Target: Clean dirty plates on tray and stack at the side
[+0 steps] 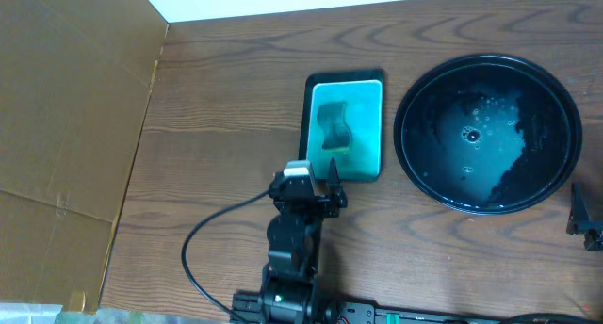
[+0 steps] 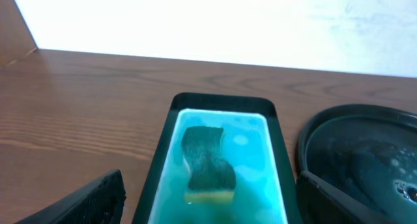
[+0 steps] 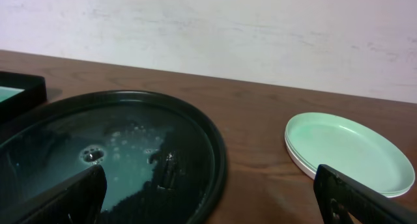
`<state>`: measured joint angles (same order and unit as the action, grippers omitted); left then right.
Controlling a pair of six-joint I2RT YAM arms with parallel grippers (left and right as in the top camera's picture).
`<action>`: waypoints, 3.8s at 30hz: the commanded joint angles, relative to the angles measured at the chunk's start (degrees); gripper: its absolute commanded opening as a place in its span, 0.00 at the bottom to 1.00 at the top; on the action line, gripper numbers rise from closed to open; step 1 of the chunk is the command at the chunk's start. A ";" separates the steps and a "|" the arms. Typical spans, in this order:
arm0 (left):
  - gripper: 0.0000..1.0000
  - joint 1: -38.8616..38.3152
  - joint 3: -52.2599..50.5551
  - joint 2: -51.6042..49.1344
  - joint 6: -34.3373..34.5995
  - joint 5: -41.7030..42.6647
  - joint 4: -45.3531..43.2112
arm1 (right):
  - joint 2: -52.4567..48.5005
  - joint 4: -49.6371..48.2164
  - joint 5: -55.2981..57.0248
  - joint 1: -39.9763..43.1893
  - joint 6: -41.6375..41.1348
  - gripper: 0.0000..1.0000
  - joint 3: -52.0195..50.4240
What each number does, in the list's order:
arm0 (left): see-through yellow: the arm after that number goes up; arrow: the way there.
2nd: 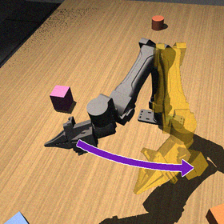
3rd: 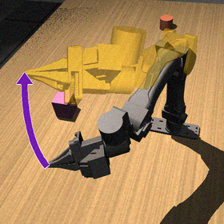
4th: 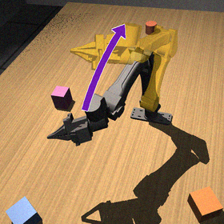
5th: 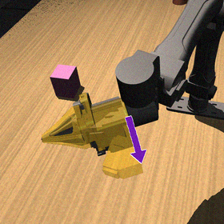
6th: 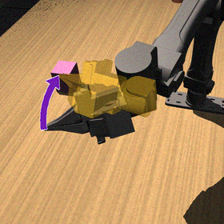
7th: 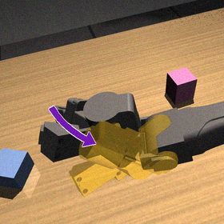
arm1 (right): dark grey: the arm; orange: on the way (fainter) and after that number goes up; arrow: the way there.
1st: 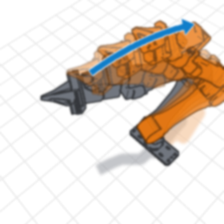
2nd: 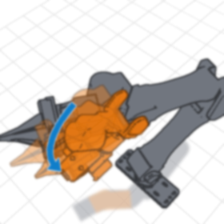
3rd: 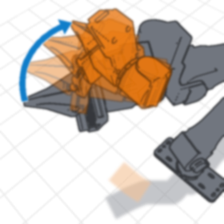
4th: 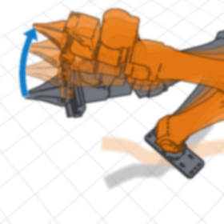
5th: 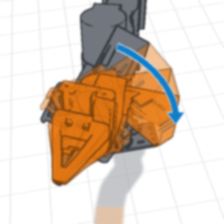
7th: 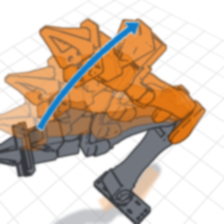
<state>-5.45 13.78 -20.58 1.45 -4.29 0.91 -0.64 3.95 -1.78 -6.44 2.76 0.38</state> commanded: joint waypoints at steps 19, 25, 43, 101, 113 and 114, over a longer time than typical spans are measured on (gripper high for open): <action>0.84 0.74 -13.55 20.50 -4.66 6.88 0.31 | 0.26 0.15 -0.63 0.46 0.52 0.99 -0.07; 0.84 0.74 -13.57 20.50 -4.63 6.40 3.13 | 0.26 0.15 -0.63 0.44 0.52 0.99 -0.07; 0.84 0.72 -13.55 20.28 -4.42 6.45 3.10 | 0.26 0.15 -0.63 0.46 0.52 0.99 -0.07; 0.84 0.72 -13.55 20.24 -4.42 6.45 3.10 | 0.26 0.15 -0.63 0.46 0.52 0.99 -0.07; 0.84 0.72 -13.55 20.24 -4.42 6.47 3.10 | 0.26 0.15 -0.63 0.46 0.52 0.99 -0.07; 0.84 0.72 -13.55 20.24 -4.42 6.45 3.10 | 0.26 0.15 -0.63 0.46 0.52 0.99 -0.07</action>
<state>-5.02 0.82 -0.62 -2.00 2.50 1.30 -0.64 3.92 -1.78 -6.44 2.76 0.38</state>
